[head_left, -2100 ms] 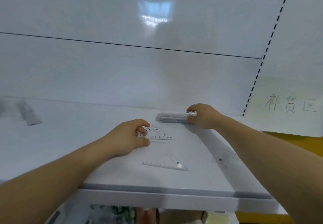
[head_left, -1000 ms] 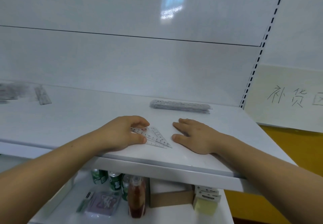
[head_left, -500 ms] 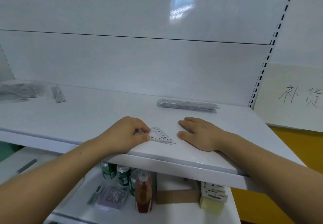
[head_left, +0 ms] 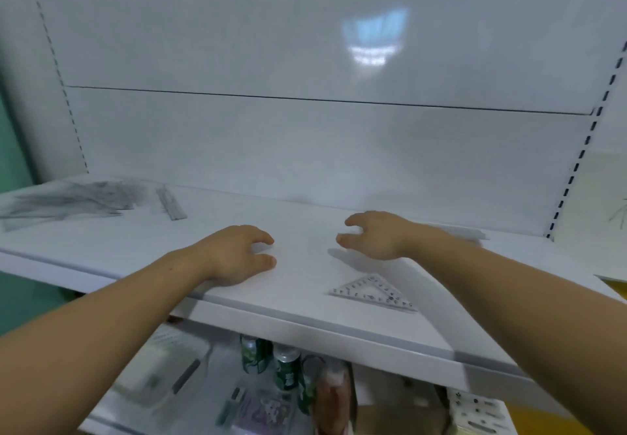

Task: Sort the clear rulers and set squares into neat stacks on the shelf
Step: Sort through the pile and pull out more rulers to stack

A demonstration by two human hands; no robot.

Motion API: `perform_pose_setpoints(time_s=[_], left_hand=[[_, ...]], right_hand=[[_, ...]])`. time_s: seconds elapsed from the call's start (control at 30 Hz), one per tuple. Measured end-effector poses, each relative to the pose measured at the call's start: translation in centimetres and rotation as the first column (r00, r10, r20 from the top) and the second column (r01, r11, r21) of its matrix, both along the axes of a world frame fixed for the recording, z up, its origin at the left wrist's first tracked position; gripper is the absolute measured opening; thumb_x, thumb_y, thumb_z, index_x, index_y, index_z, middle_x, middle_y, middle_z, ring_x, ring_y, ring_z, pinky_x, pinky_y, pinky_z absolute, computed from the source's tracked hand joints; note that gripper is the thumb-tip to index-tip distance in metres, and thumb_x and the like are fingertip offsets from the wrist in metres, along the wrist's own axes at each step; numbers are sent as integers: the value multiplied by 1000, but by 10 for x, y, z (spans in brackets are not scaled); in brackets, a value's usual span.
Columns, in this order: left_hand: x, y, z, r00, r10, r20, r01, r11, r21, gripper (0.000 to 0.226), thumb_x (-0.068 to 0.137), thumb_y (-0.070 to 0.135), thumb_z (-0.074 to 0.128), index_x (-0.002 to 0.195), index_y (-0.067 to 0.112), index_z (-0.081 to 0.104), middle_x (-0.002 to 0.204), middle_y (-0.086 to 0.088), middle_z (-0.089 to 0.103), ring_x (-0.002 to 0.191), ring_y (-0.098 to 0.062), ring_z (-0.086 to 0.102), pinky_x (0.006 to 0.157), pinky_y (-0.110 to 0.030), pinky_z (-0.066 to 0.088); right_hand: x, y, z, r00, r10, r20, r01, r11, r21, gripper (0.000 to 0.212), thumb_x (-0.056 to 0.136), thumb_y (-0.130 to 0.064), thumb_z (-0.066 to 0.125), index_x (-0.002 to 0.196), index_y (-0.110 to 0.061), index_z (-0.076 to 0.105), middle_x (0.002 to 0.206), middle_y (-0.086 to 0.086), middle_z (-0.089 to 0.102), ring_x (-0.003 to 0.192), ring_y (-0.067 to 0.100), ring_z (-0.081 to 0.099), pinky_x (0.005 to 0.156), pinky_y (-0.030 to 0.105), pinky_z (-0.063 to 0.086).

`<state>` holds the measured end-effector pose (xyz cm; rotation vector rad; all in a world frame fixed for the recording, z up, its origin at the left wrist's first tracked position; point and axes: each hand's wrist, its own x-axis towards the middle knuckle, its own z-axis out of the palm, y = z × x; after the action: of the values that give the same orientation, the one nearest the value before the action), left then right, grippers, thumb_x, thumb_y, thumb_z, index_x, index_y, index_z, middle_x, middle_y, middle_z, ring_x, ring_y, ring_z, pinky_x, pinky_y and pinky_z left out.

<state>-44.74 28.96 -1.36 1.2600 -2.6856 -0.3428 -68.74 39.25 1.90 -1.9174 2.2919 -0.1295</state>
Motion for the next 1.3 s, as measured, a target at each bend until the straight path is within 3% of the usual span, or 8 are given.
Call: perform_pose_setpoints(time_s=[0.37, 0.6, 0.77, 0.93, 1.0, 1.1, 1.2, 1.3], left_hand=[[234, -132, 8, 972, 235, -6, -235, 971, -36, 54, 88, 51, 53, 137, 29, 45, 151, 6, 33, 136, -17, 34, 111, -32, 26], [327, -204, 8, 941, 333, -54, -336, 940, -60, 56, 88, 48, 55, 137, 23, 45, 148, 2, 39, 135, -19, 35, 111, -33, 28], [350, -246, -2, 909, 406, -94, -413, 906, -87, 67, 88, 57, 49, 145, 28, 31, 158, -1, 15, 145, -20, 13, 117, -39, 17], [352, -286, 1, 892, 451, -38, -452, 892, -10, 68, 90, 65, 33, 149, 35, 17, 160, 4, 0, 147, -18, 0, 118, -46, 8], [355, -300, 3, 892, 452, 8, -451, 892, -18, 62, 93, 61, 28, 149, 35, 17, 159, 4, 6, 146, -19, 5, 118, -47, 10], [361, -318, 6, 898, 435, 71, -431, 900, -60, 56, 95, 54, 35, 145, 30, 30, 149, -2, 32, 136, -26, 30, 111, -45, 27], [368, -325, 9, 919, 392, -50, -393, 920, -12, 48, 91, 49, 50, 134, 27, 48, 130, -2, 47, 117, -20, 46, 101, -34, 37], [372, -330, 10, 931, 322, -172, -334, 942, -45, 37, 89, 42, 58, 122, 25, 59, 112, 3, 55, 101, -13, 52, 86, -25, 39]], right_hand=[[213, -180, 7, 992, 119, 27, -118, 992, -42, 68, 93, -60, 38, 149, -22, 27, 155, 5, 26, 141, 24, 27, 111, 35, 24], [301, -264, -2, 982, 187, 34, -185, 981, -50, 67, 94, -56, 41, 148, -19, 27, 153, 7, 30, 138, 25, 32, 108, 33, 29], [338, -324, -8, 969, 246, 1, -245, 966, -85, 67, 92, -58, 39, 144, -16, 33, 149, 9, 34, 134, 28, 36, 106, 36, 34], [364, -382, -16, 958, 287, -8, -287, 956, -57, 68, 90, -63, 39, 136, -13, 42, 143, 12, 40, 129, 31, 40, 104, 39, 35], [368, -400, -14, 955, 296, -11, -296, 954, -51, 61, 91, -56, 44, 128, -7, 50, 134, 15, 47, 120, 31, 46, 97, 37, 38], [367, -419, -8, 941, 307, 143, -296, 951, -93, 48, 90, -37, 58, 113, 5, 62, 115, 22, 62, 105, 33, 58, 82, 31, 46], [366, -425, -7, 926, 308, 220, -286, 950, -127, 20, 89, -23, 57, 80, -5, 58, 80, 14, 58, 72, 23, 52, 58, 27, 38], [366, -425, -8, 948, 273, 164, -238, 949, -206, 17, 94, -23, 49, 85, -10, 55, 86, 4, 57, 79, 19, 50, 66, 27, 38]])
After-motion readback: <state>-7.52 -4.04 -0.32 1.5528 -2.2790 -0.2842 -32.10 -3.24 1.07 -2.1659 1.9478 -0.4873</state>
